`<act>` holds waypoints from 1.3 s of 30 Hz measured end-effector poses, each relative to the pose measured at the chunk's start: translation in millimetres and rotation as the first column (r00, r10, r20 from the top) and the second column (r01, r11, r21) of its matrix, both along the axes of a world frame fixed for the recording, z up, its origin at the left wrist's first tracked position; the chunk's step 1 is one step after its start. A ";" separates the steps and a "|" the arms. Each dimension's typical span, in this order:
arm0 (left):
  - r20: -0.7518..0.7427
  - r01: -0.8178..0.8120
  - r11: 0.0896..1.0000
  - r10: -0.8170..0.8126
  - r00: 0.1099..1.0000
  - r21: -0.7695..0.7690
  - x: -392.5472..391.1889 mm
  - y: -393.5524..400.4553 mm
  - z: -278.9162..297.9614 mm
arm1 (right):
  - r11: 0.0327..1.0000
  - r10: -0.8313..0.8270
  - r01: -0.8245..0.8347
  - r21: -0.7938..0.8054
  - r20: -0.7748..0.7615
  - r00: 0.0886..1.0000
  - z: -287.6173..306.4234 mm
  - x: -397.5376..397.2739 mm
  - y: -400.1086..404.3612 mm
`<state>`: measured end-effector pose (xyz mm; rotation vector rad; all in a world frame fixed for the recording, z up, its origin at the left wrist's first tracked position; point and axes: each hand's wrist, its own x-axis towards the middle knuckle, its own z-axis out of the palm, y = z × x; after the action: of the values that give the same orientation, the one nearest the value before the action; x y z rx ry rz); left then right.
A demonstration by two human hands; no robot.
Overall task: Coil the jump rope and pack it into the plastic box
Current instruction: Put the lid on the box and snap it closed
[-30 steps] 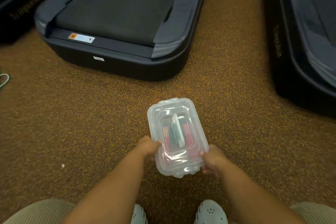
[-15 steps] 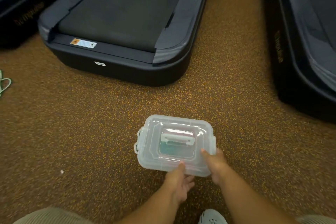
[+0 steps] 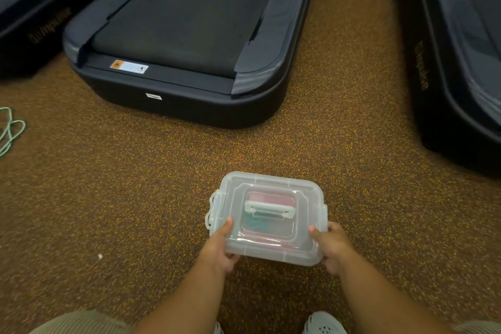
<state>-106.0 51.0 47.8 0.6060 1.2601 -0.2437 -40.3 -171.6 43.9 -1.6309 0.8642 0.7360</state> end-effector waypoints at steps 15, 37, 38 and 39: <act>-0.020 0.190 0.953 -0.191 0.981 0.238 12.7 32.8 -3.8 | 0.958 -0.025 0.080 0.275 -0.198 0.980 6.9 -1.5 -12.1; -0.361 0.575 0.295 -0.543 0.758 0.763 5.8 25.4 -1.1 | 0.970 -0.045 0.084 0.227 -0.169 0.984 6.2 -6.6 -19.9; -0.385 0.588 0.275 -0.538 0.750 0.761 6.6 24.6 -0.3 | 0.973 -0.044 0.079 0.217 -0.160 0.986 7.4 -6.8 -19.6; -0.414 0.604 0.246 -0.534 0.737 0.758 7.0 23.5 -0.6 | 0.975 -0.042 0.073 0.211 -0.148 0.988 5.5 -7.2 -19.8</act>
<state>-99.0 74.6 47.2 2.0269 1.1082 -0.2128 -47.5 -191.4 49.4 -1.3676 0.8963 0.8829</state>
